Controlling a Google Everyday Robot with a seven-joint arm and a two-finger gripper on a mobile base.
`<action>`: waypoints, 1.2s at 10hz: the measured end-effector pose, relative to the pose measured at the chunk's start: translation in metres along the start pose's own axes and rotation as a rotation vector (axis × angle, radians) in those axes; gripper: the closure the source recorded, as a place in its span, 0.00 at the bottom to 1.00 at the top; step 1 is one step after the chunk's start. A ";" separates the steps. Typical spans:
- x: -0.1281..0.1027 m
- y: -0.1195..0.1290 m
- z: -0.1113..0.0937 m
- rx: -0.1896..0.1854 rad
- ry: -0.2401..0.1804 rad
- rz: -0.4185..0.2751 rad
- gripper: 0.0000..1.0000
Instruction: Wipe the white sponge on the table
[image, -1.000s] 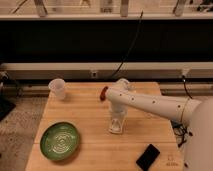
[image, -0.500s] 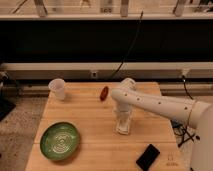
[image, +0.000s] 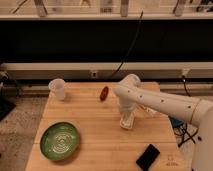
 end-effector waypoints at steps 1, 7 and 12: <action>0.005 -0.009 0.000 -0.003 0.007 -0.011 1.00; -0.015 -0.068 0.022 0.004 -0.021 -0.130 1.00; -0.063 -0.072 0.017 0.041 -0.072 -0.243 1.00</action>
